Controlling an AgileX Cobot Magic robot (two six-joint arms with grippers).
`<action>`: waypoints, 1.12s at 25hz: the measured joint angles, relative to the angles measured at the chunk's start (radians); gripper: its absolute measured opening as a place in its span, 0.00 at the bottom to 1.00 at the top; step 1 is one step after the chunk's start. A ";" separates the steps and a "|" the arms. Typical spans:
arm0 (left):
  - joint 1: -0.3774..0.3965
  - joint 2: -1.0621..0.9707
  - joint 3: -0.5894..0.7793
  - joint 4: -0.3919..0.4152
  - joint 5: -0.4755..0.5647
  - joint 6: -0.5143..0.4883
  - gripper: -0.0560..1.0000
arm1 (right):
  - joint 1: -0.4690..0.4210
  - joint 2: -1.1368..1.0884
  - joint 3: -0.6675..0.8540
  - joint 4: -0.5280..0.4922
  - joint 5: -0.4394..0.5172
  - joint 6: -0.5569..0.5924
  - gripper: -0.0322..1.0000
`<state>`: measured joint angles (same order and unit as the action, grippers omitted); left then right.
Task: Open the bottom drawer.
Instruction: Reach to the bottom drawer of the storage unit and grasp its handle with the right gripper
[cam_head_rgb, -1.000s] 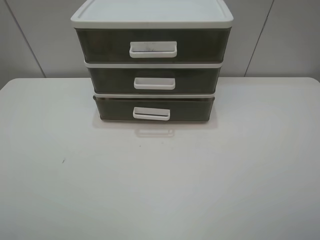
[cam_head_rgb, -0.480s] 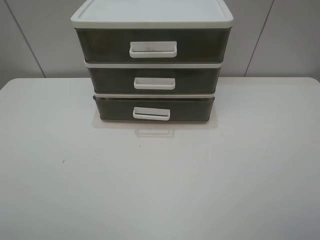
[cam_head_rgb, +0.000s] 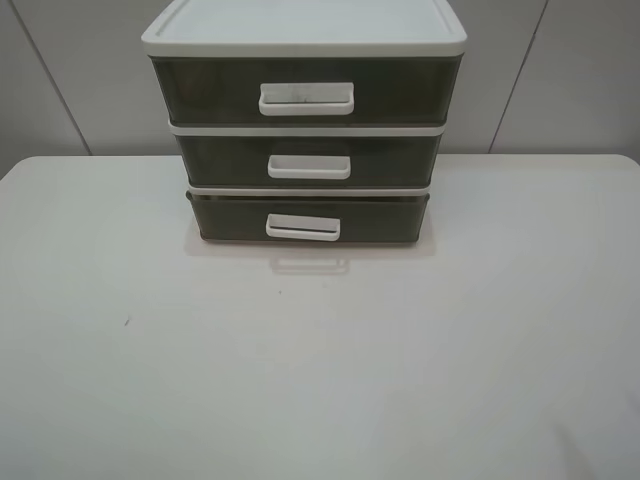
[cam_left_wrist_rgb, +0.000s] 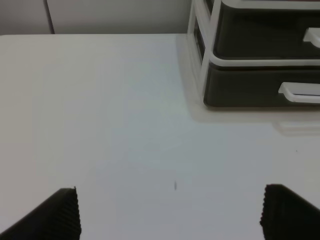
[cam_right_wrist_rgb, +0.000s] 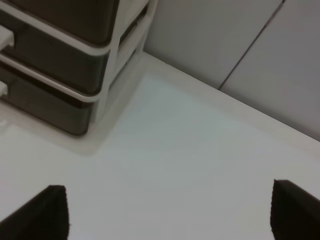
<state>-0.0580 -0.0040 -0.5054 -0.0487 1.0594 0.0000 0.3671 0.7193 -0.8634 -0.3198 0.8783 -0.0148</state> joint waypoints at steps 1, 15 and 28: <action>0.000 0.000 0.000 0.000 0.000 0.000 0.76 | 0.000 0.031 0.000 0.012 -0.029 0.000 0.80; 0.000 0.000 0.000 0.000 0.000 0.000 0.76 | 0.202 0.665 0.000 0.036 -0.432 -0.147 0.80; 0.000 0.000 0.000 0.000 0.000 0.000 0.76 | 0.361 1.008 0.000 -0.057 -0.749 -0.418 0.80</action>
<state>-0.0580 -0.0040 -0.5054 -0.0487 1.0594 0.0000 0.7279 1.7275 -0.8638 -0.3770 0.1297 -0.4324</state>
